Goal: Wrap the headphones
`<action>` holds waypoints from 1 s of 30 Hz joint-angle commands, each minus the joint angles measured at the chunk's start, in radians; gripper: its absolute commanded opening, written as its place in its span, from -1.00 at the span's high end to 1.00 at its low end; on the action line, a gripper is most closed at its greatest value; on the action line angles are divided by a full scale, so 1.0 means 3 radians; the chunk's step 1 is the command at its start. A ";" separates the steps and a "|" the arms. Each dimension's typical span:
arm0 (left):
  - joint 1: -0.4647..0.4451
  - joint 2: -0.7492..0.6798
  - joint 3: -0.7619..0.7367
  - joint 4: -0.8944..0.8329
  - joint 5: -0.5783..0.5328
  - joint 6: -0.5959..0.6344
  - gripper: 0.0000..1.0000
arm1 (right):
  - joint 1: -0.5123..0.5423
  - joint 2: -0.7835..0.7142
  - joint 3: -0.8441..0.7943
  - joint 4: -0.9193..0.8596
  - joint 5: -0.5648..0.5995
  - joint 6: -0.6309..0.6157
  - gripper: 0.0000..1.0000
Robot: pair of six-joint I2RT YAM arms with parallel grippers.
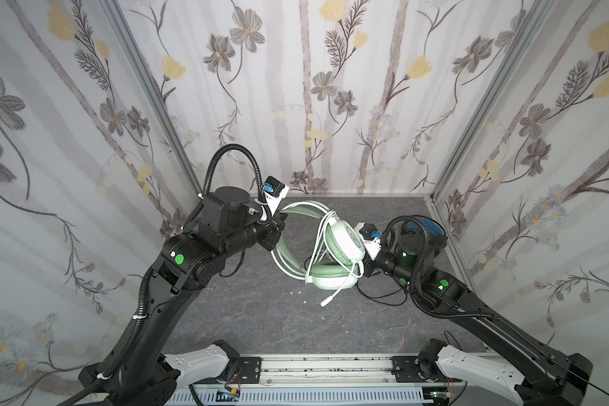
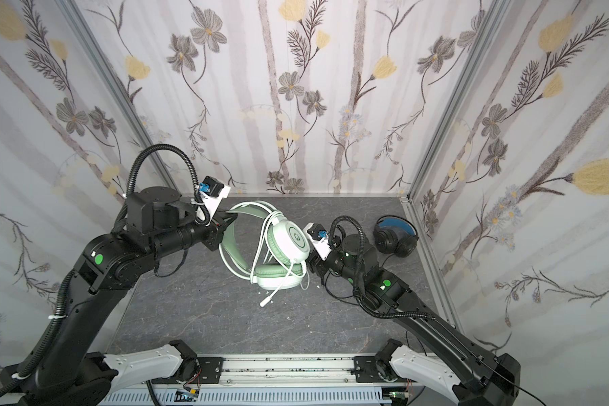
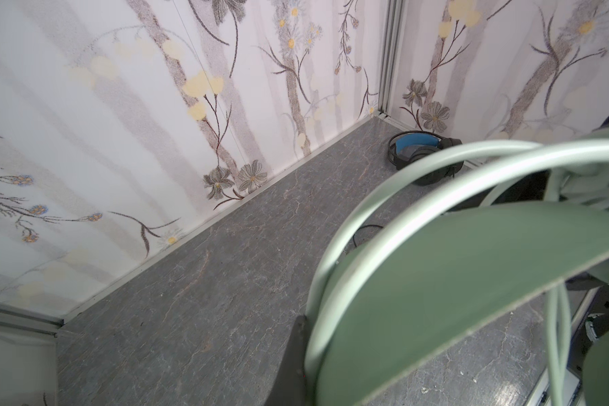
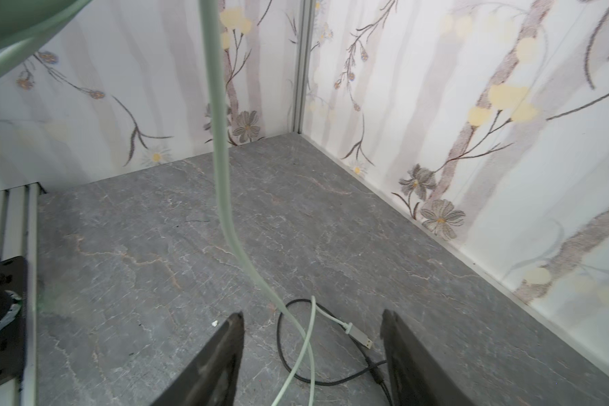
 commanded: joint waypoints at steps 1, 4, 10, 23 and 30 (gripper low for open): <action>-0.0002 0.0054 0.0138 0.0221 0.0155 -0.0167 1.00 | 0.0003 0.0052 -0.0092 0.0508 -0.0274 0.0204 -0.26; 0.0001 0.0096 0.0200 0.0246 0.0184 -0.0220 1.00 | 0.0002 0.0159 -0.0147 0.0809 -0.0331 0.0332 -0.27; 0.0001 0.0122 0.0212 0.0337 0.0204 -0.0324 1.00 | 0.0003 0.0542 -0.0084 0.1134 -0.0323 0.0414 -0.16; 0.0001 0.0308 0.0396 0.0278 0.0090 -0.0520 1.00 | -0.0101 0.1066 0.0002 0.1698 -0.0451 0.0733 0.33; 0.0002 0.0353 0.0497 0.0372 0.0021 -0.0725 1.00 | -0.0137 0.1192 -0.0049 0.1738 -0.0557 0.0792 0.54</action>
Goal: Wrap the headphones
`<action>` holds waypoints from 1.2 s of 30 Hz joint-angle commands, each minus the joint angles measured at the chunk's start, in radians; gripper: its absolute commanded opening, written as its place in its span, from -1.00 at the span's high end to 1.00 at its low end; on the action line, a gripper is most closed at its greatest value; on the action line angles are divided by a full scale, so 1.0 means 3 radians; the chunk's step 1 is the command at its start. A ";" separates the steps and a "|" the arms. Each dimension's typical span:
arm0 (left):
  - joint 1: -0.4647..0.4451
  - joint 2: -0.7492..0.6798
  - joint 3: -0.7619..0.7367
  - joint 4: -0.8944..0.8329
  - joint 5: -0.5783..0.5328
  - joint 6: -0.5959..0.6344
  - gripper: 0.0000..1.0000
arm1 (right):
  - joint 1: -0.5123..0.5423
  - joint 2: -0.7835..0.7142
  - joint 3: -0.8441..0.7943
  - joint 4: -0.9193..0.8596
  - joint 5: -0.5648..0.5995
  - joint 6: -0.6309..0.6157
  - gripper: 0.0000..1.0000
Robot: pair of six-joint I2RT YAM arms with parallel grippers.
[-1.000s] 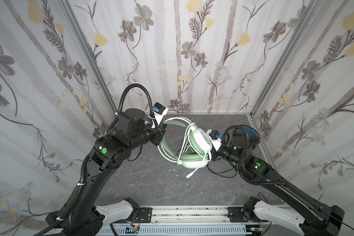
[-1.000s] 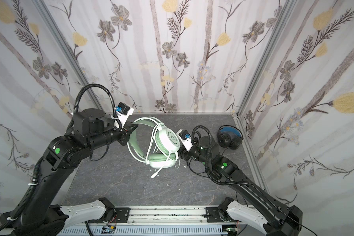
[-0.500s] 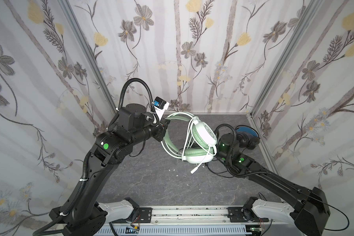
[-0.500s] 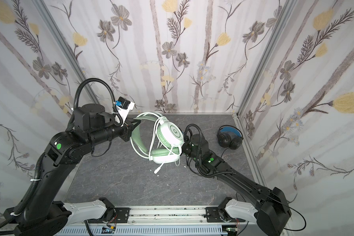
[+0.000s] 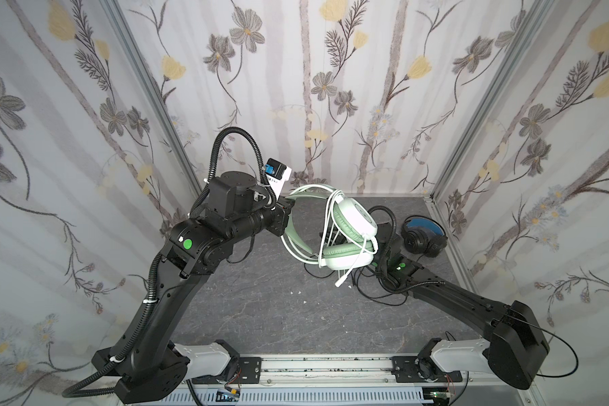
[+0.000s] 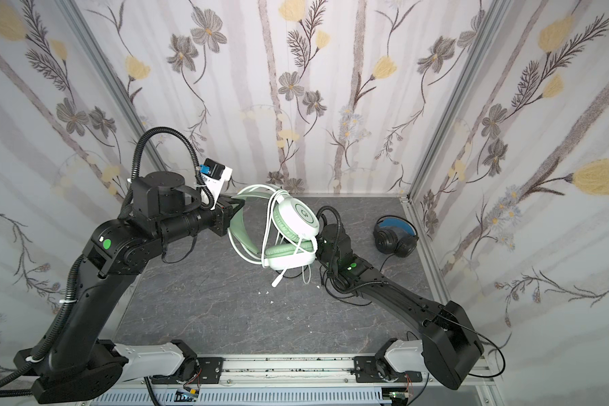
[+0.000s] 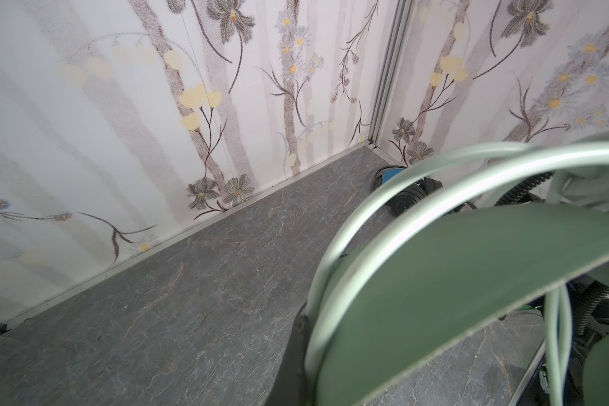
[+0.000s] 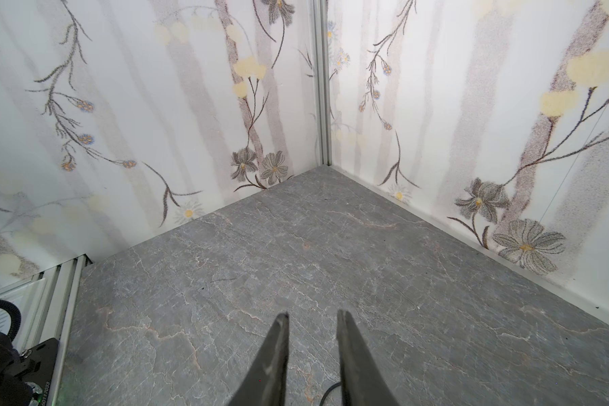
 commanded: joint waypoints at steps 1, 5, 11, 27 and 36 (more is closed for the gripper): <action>0.0005 0.0029 0.0098 0.0332 -0.0056 -0.0267 1.00 | -0.0008 0.0045 -0.0049 0.0186 -0.0094 0.0087 0.56; 0.0007 0.0100 0.0236 0.0341 -0.0059 -0.0334 1.00 | -0.0009 0.0086 -0.0138 0.0224 -0.0135 0.0143 0.61; 0.0007 0.0159 0.0390 0.0345 -0.0022 -0.0377 1.00 | -0.0011 0.0116 -0.0235 0.0328 -0.0157 0.0208 0.63; 0.0036 0.0274 0.0687 0.0348 0.0131 -0.0535 1.00 | -0.0012 0.0311 -0.0245 0.0524 -0.0231 0.0331 0.51; 0.0127 0.0373 0.0883 0.0362 -0.0057 -0.0751 1.00 | -0.0012 0.0334 -0.0293 0.0466 -0.0262 0.0344 0.92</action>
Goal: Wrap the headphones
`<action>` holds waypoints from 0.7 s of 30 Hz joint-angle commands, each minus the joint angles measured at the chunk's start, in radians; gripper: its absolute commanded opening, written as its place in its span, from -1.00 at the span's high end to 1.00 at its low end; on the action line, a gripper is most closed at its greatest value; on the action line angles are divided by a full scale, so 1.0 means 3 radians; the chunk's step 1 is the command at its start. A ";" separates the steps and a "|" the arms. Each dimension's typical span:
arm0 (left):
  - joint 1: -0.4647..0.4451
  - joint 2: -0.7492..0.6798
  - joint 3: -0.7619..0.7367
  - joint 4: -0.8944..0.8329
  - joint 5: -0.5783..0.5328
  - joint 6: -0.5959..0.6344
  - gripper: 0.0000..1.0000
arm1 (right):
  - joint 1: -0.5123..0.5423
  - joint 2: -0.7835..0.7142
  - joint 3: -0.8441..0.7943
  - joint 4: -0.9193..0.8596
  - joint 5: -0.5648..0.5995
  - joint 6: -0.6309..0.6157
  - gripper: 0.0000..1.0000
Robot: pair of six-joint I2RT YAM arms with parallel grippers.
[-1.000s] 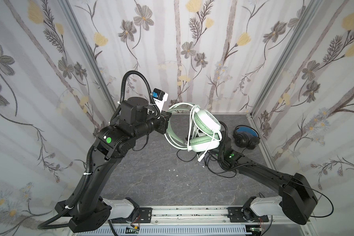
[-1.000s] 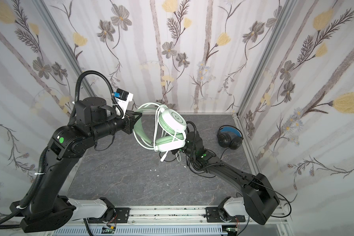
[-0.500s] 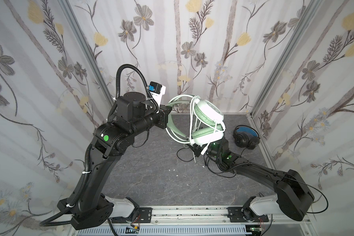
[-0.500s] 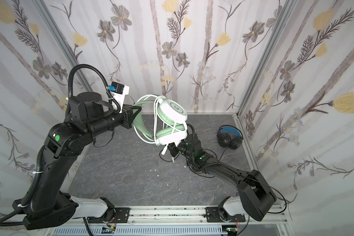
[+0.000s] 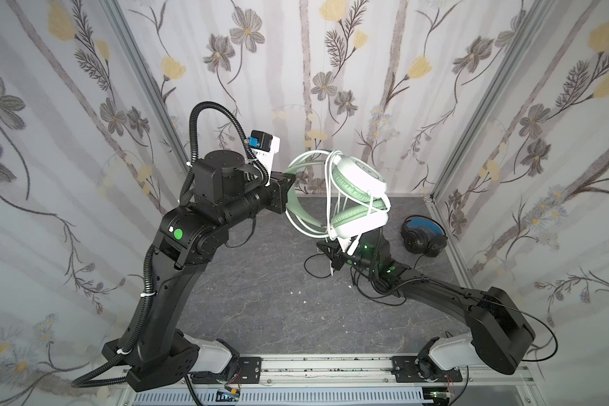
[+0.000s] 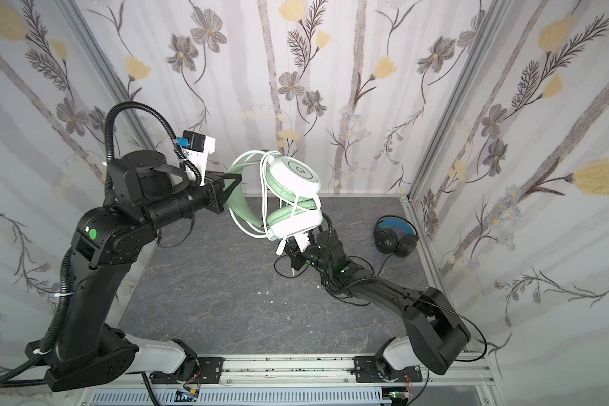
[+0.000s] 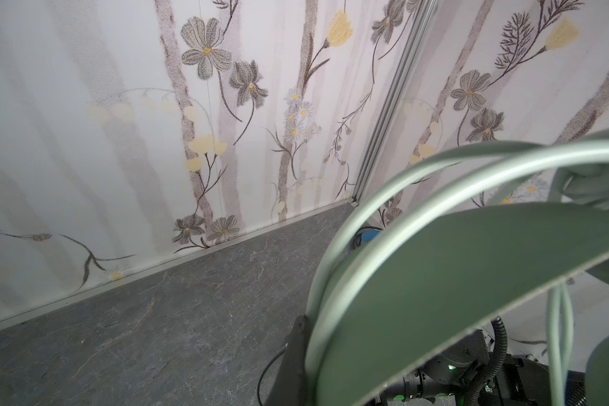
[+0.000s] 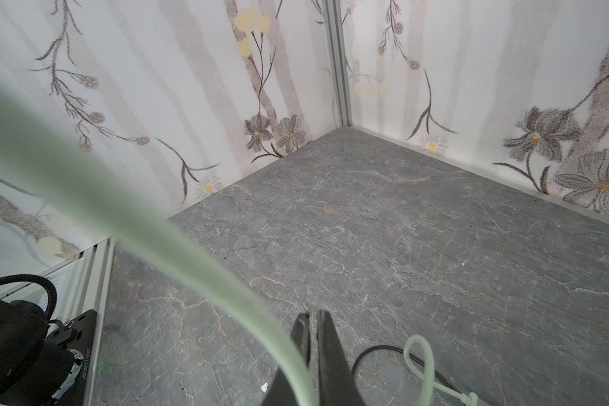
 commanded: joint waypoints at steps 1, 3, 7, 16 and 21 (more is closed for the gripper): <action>0.0027 0.0029 0.0097 0.0306 -0.0221 -0.0240 1.00 | 0.0003 -0.0023 -0.0055 0.0127 -0.0047 0.0047 0.98; 0.0038 0.0028 0.0089 0.0371 -0.0437 -0.0279 1.00 | 0.0005 -0.0068 -0.0114 0.0088 -0.0035 0.0059 1.00; 0.0084 0.0042 0.0042 0.0514 -0.0782 -0.0337 1.00 | 0.0032 -0.0225 -0.0309 -0.0010 0.0094 0.0083 1.00; 0.0119 0.0095 -0.0257 0.0844 -0.1451 -0.0441 1.00 | 0.0258 -0.0708 -0.0541 -0.0392 0.0533 0.0015 1.00; 0.0128 0.0066 -0.0524 0.1047 -0.1820 -0.0520 1.00 | 0.0526 -0.0901 -0.0577 -0.0660 0.0785 -0.0049 1.00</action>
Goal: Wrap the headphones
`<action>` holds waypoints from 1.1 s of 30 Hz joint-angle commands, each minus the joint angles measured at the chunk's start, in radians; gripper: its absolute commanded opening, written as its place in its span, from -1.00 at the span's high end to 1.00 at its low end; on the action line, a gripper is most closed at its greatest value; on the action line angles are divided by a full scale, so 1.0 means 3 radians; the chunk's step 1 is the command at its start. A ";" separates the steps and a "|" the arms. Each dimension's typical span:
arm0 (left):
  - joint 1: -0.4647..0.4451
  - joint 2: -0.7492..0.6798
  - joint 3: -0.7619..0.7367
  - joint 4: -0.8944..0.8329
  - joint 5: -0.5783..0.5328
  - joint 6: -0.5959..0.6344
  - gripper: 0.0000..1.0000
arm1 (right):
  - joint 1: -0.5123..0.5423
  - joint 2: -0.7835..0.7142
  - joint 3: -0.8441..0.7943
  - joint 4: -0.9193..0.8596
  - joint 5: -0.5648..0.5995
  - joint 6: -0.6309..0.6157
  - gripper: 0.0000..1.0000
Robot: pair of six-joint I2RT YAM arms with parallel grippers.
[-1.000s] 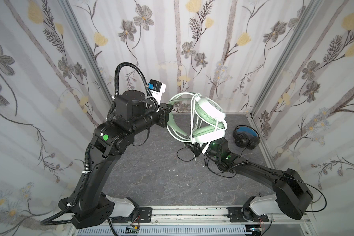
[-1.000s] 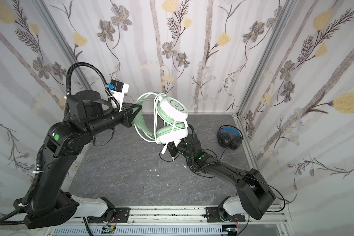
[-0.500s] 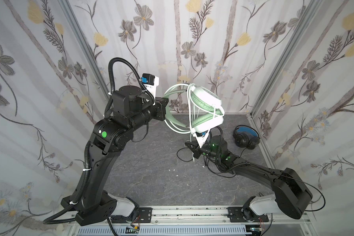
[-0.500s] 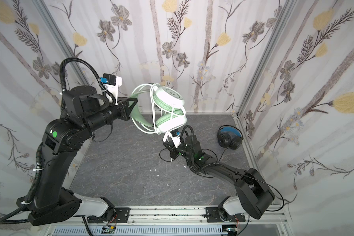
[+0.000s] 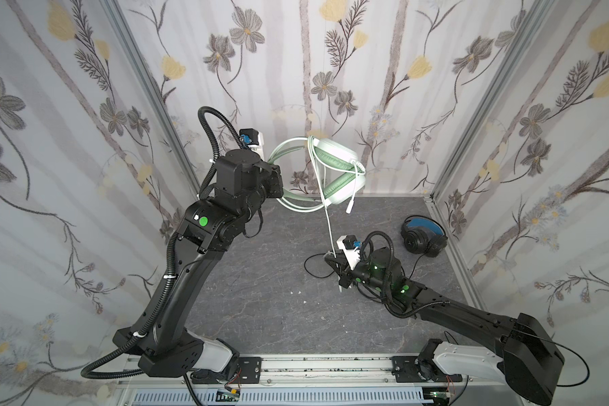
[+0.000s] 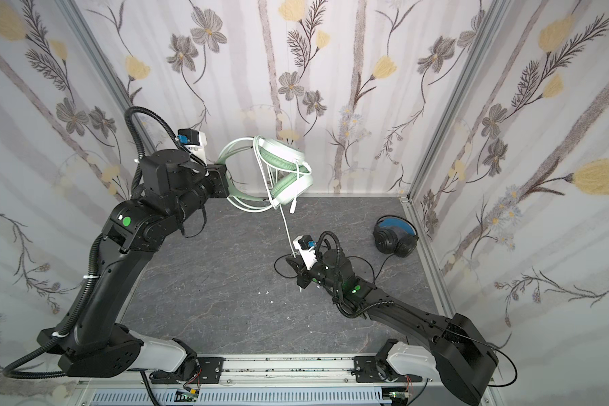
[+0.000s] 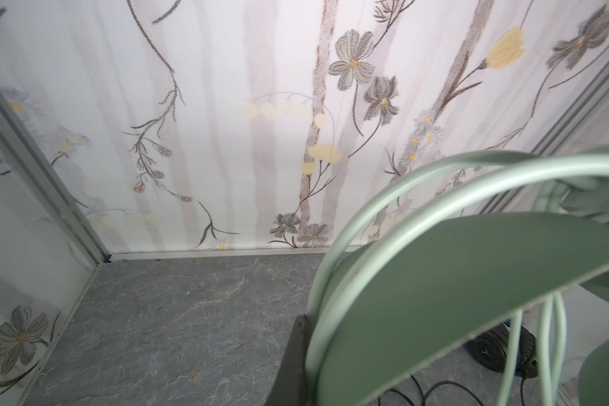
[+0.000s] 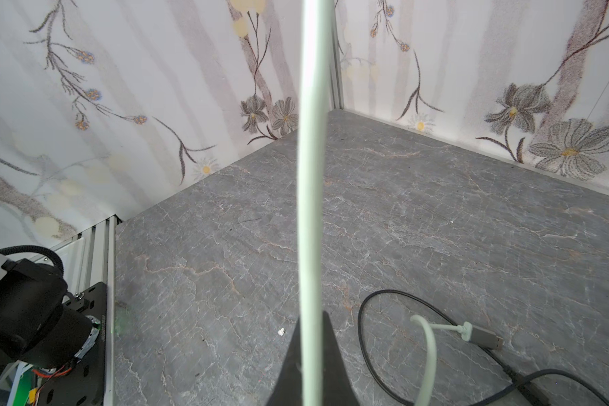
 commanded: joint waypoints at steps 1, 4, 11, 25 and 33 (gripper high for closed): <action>0.0017 -0.0045 -0.0113 0.0681 -0.0460 -0.0250 1.00 | 0.0184 -0.0100 -0.0019 -0.0308 0.0264 -0.0051 1.00; 0.0012 -0.0040 -0.0239 0.0785 -0.0599 -0.0148 1.00 | 0.0309 -0.0214 -0.0015 -0.0447 0.0384 -0.0063 1.00; 0.0024 -0.0029 -0.0600 0.1068 -0.0962 0.0269 1.00 | 0.0516 -0.0428 0.0091 -0.0770 0.0621 -0.0145 1.00; -0.0130 -0.0077 -0.1366 0.1358 -0.1715 0.0894 1.00 | 0.0706 -0.0434 0.0735 -0.1405 0.0989 -0.0454 1.00; -0.0275 -0.0102 -0.1727 0.1598 -0.1836 0.1563 1.00 | 0.0748 -0.0296 0.1325 -0.1968 0.1277 -0.0826 1.00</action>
